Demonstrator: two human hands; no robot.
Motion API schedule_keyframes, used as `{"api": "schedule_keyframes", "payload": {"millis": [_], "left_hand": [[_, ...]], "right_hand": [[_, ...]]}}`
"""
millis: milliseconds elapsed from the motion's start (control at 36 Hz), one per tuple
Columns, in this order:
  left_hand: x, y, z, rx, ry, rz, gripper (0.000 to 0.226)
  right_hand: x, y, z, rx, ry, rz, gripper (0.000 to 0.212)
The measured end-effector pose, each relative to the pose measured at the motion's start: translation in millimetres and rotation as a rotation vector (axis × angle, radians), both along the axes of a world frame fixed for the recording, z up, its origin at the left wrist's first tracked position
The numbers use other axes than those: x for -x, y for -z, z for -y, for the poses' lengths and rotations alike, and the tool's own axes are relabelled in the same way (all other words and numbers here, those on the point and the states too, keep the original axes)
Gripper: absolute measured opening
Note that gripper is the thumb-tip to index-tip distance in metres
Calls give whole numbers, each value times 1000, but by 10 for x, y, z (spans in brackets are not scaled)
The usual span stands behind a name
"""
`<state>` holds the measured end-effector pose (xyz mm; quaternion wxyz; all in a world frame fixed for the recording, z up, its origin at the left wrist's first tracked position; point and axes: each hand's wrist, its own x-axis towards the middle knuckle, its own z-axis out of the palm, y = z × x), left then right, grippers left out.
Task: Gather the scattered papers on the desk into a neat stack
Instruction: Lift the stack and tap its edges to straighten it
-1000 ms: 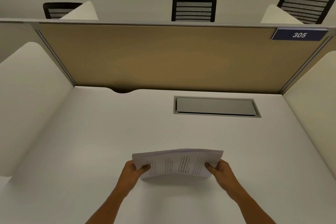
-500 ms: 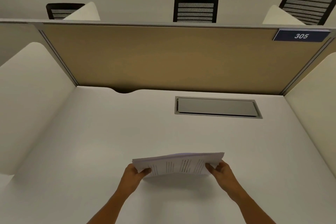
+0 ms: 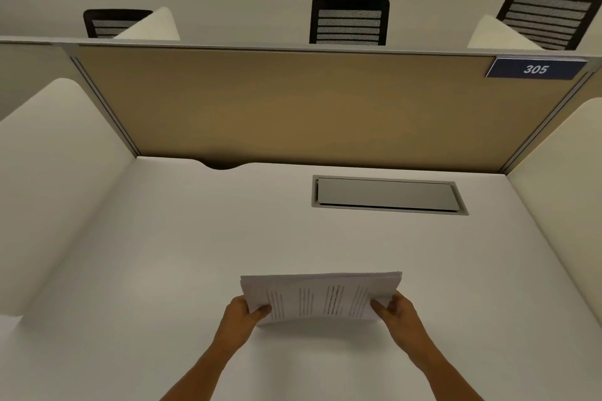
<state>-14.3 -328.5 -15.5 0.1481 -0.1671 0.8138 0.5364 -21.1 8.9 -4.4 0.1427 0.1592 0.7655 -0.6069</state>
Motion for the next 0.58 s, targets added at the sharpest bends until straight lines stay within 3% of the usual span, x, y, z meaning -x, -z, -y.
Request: {"api": "schedule_keyframes", "payload": {"millis": [167,583], "left_hand": [[-15,-31,-42,21,-73,-51,13],[81,-119,-74,81,-104,-102,22]], "right_hand": [[26,-52,-31,-16,-3,-44,21],[98,2,-15,-44,-19,-37,19]]}}
